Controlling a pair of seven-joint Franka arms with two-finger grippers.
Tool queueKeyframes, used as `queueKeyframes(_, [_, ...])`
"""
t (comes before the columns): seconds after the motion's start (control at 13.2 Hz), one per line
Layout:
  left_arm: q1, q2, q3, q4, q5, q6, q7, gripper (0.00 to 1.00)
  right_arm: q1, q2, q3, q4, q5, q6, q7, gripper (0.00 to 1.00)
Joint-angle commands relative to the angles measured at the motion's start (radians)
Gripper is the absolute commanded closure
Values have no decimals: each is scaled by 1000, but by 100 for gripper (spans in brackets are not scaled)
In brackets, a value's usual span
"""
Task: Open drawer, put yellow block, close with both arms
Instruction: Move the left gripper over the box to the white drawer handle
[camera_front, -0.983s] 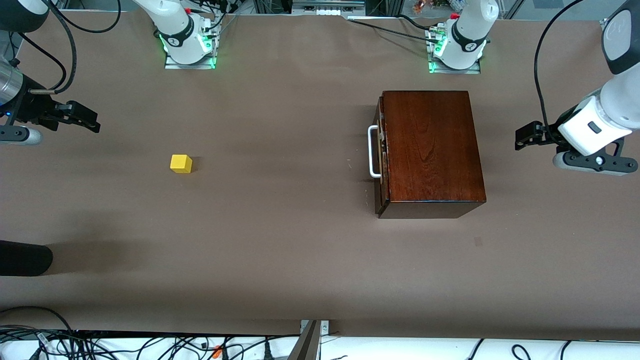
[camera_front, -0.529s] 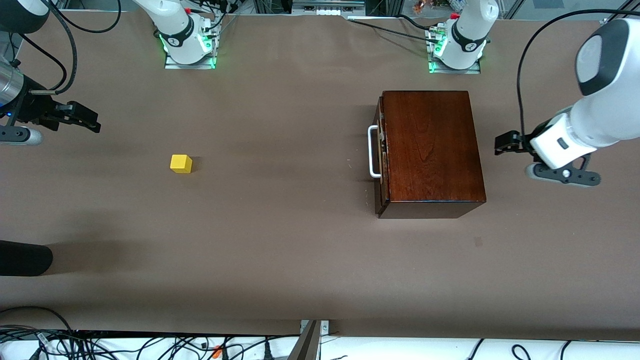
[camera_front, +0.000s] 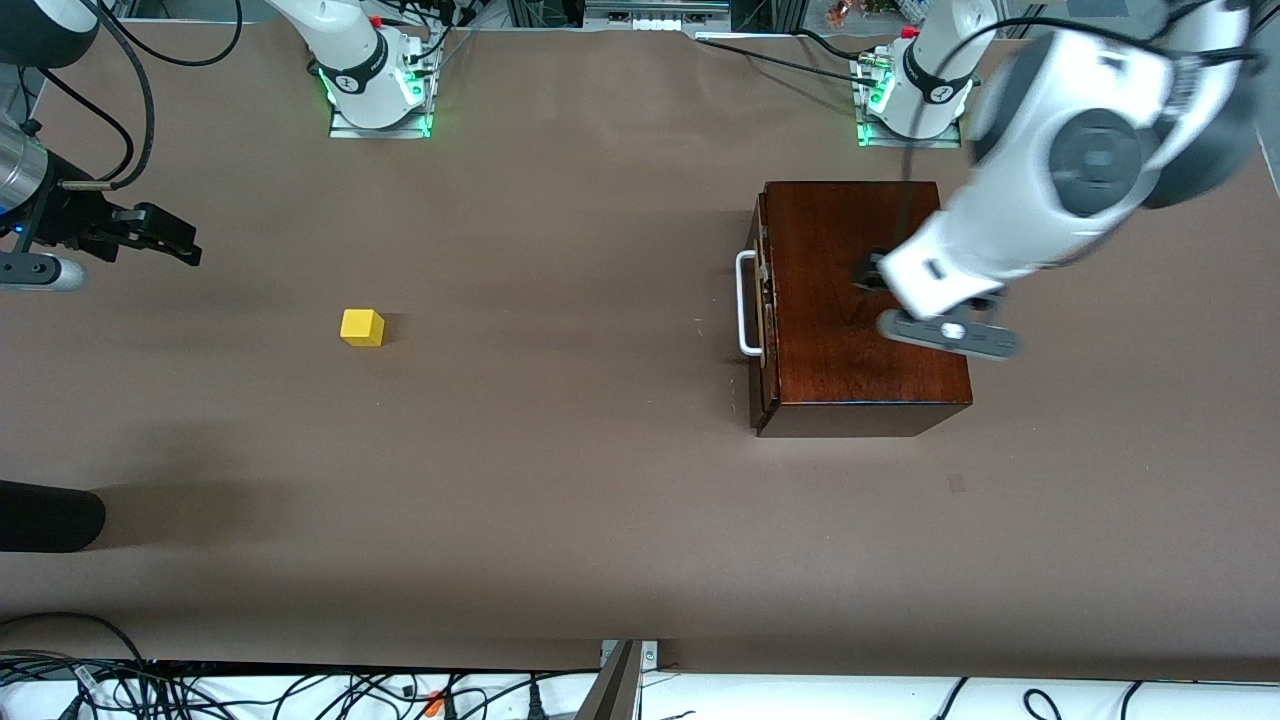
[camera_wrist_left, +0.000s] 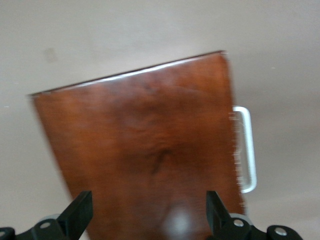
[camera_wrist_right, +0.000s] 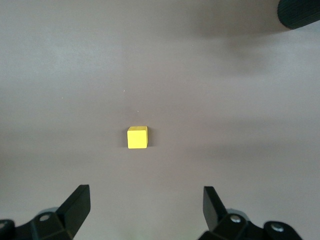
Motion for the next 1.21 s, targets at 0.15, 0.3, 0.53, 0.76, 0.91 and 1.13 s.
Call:
queueKeyframes(0.15, [-192,120,16,99,-13,52,-179,0,-1,-5,0,-6,-7,0,11,0])
queueKeyframes(0.3, [-249,152,16,85,-10,123,-323,0,-1,-5,0,-6,-7,0,11,0])
queueKeyframes(0.53, [-316,201,18,43,21,197,-365,0,-1,-1,0,-4,-7,0,11,0])
queueKeyframes(0.76, [-358,206,18,-108,96,379,-439,0,-1,-1,0,-4,-8,0,11,0])
queueKeyframes(0.91, [-355,197,18,-155,96,433,-440,0,-1,-1,0,-4,-10,0,13,0])
queueKeyframes(1.13, [-354,186,19,-162,136,407,-463,0,-1,-1,0,-4,-10,0,13,0])
